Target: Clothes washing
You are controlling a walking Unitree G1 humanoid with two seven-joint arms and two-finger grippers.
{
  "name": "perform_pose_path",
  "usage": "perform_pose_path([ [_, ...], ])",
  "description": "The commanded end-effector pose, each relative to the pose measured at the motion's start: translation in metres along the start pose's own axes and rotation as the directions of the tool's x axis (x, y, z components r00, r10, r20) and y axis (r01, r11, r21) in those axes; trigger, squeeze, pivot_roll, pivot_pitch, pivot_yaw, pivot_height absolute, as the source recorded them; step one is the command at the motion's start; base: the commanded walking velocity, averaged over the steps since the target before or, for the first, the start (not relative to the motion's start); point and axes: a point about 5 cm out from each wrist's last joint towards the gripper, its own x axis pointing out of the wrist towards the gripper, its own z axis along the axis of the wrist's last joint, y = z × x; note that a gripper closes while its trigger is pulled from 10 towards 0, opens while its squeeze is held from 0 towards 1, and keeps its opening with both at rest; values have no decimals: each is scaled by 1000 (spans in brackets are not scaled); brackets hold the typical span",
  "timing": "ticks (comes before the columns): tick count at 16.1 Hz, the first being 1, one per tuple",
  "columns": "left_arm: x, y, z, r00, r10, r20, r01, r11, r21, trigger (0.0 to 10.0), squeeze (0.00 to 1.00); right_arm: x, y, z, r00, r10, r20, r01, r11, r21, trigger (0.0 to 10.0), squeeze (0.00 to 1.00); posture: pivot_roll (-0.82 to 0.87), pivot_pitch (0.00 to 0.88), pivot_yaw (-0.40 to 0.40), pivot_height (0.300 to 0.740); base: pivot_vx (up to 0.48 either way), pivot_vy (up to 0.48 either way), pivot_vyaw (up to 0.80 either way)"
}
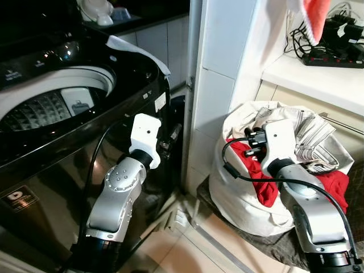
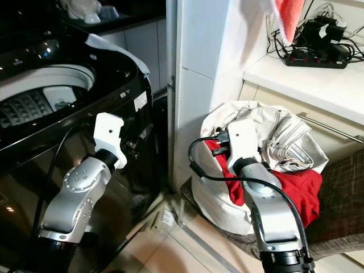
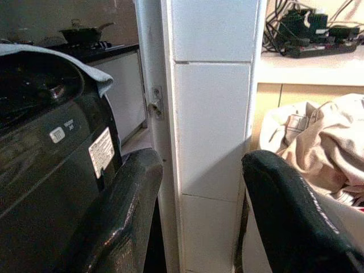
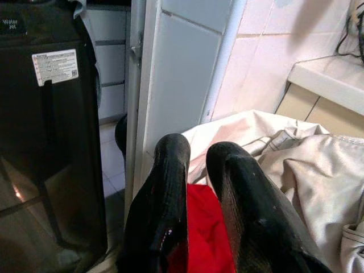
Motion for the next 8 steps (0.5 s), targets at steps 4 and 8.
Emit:
perform_pose_path([
  [4,1,4,2,1000,19,2,-19,1000,7,10000,0,0,-3,3,1000,-16,-2,16,999,29,10000,0,66,0,-7,740,0,-115,0],
  [8,5,18,6,997,80,14,-79,997,-21,10000,0,0,0,3,999,-32,-1,32,996,88,10000,0,59,0,17,740,0,0,0],
])
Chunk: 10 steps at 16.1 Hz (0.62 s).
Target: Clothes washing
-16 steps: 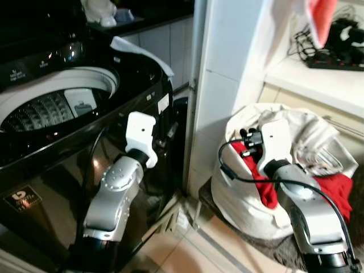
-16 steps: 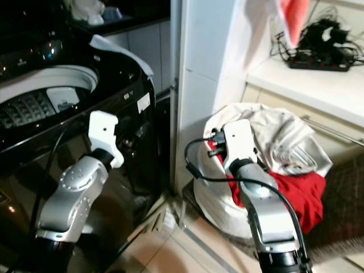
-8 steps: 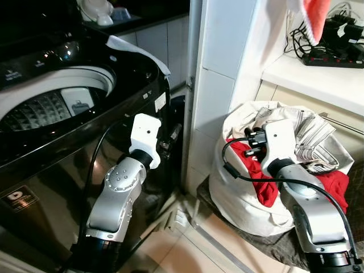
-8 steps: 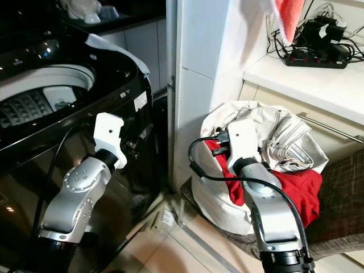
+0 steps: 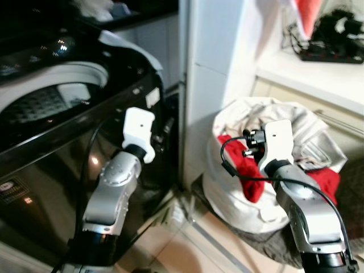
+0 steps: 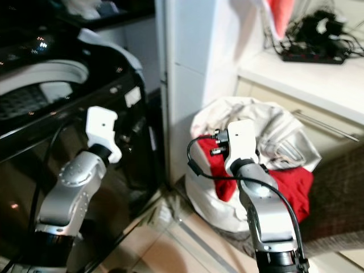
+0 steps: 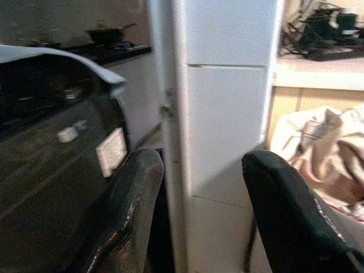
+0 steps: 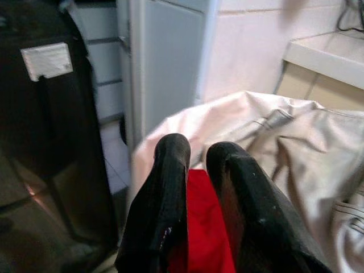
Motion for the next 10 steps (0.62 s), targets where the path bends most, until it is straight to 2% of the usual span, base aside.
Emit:
perform_pose_path([
  [1,1,2,0,1000,0,-8,0,1000,4,10000,0,-1,-1,5,1000,-1,17,1,1000,27,10000,0,58,0,21,740,307,0,0],
  [7,1,4,1,1000,8,3,-8,1000,-19,10000,0,-1,1,6,1000,10,13,-11,1000,24,10000,0,56,0,20,740,340,0,0],
  [10,0,4,0,1000,10,0,-10,1000,-19,10000,0,0,3,7,999,52,14,-52,999,-10,10000,0,63,0,13,740,361,0,0],
])
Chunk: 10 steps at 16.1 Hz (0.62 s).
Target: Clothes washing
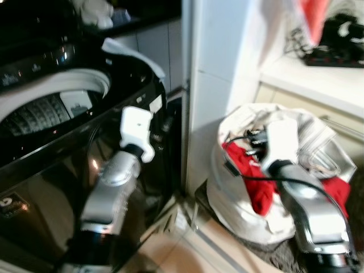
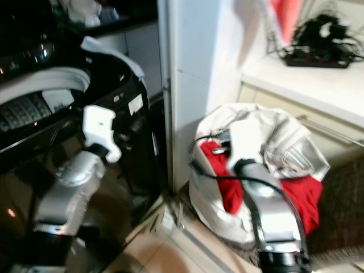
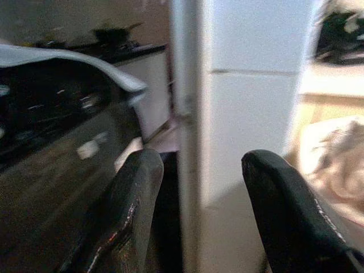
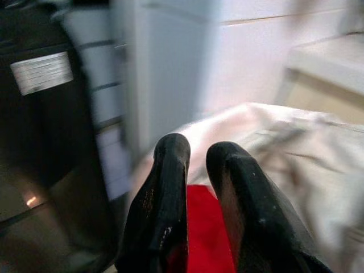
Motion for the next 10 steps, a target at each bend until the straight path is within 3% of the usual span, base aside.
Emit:
perform_pose_path([
  [1,2,-5,1,1000,-14,2,14,1000,-10,10000,0,-2,-7,2,1000,-15,5,15,1000,-11,10000,0,66,0,11,740,360,0,0],
  [6,3,-2,1,1000,-8,2,8,1000,-7,10000,0,0,-10,3,1000,-16,3,16,1000,-12,10000,0,68,0,10,740,353,0,0],
  [9,3,-3,0,1000,-19,0,19,1000,-21,10000,0,4,-30,3,995,-99,-22,98,995,-21,10000,39,62,0,10,740,0,0,0],
  [10,2,-6,-1,999,-48,-5,47,999,-16,10000,0,4,-41,3,989,-145,-38,145,989,-10,10000,1000,60,0,10,740,0,0,0],
])
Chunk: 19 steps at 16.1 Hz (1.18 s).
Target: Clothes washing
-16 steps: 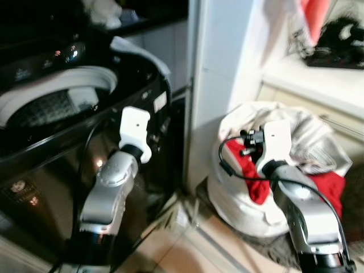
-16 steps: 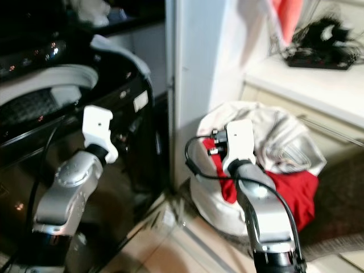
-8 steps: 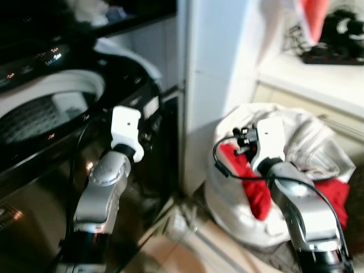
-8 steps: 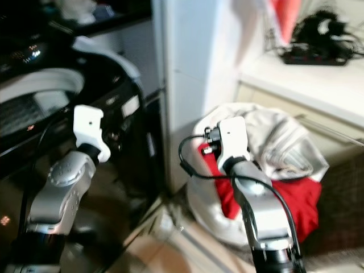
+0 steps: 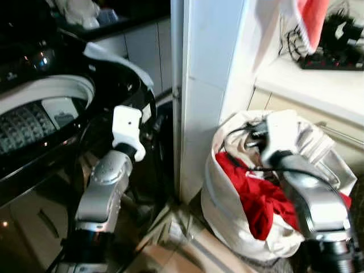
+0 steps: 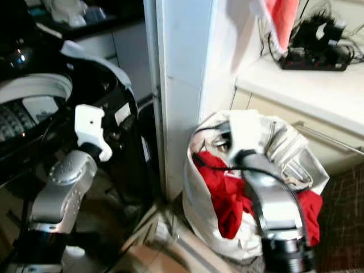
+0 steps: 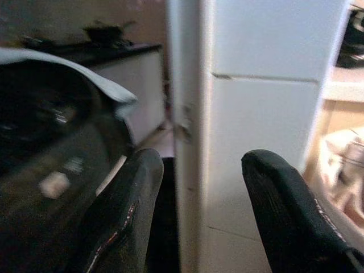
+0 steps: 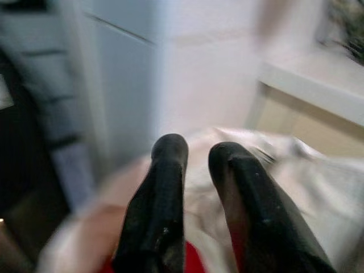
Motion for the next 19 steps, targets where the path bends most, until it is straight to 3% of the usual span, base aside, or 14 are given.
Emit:
perform_pose_path([
  [1,-1,-10,-2,997,-79,-13,79,997,9,10000,0,2,-19,-5,996,-79,-48,78,997,-12,10000,1000,60,0,12,740,0,0,0],
  [2,-2,-13,-2,993,-116,-19,116,993,25,10000,0,4,-28,-6,992,-114,-55,112,993,-28,10000,1000,59,0,13,740,0,0,0],
  [4,-6,-22,2,970,-244,5,244,969,39,10000,0,11,-61,-1,975,-215,-65,213,977,-28,10000,1000,57,0,18,740,0,0,0],
  [7,-7,-26,2,954,-299,-8,299,953,55,10000,0,16,-92,-6,955,-262,-138,263,965,-14,10000,1000,55,0,25,740,0,0,0],
  [11,-12,-34,3,910,-412,-31,413,910,28,10000,0,18,-118,-25,933,-258,-251,277,960,43,10000,1000,61,0,26,740,0,0,0],
  [14,-15,-36,4,895,-445,-40,446,895,33,10000,0,17,-126,-40,920,-204,-334,258,958,125,10000,1000,60,0,31,740,0,0,0],
  [17,-14,-40,5,872,-488,-41,489,872,16,10000,0,24,-108,-58,932,-52,-359,167,941,296,10000,1000,57,0,36,740,0,0,0],
  [18,-19,-45,4,831,-553,-57,554,833,-3,10000,0,29,-95,-67,935,38,-352,107,917,383,10000,0,55,0,39,740,0,0,0],
  [19,-22,-48,2,809,-584,-74,585,811,2,10000,0,31,-89,-74,923,45,-383,120,910,397,10000,0,58,0,39,740,0,0,0],
])
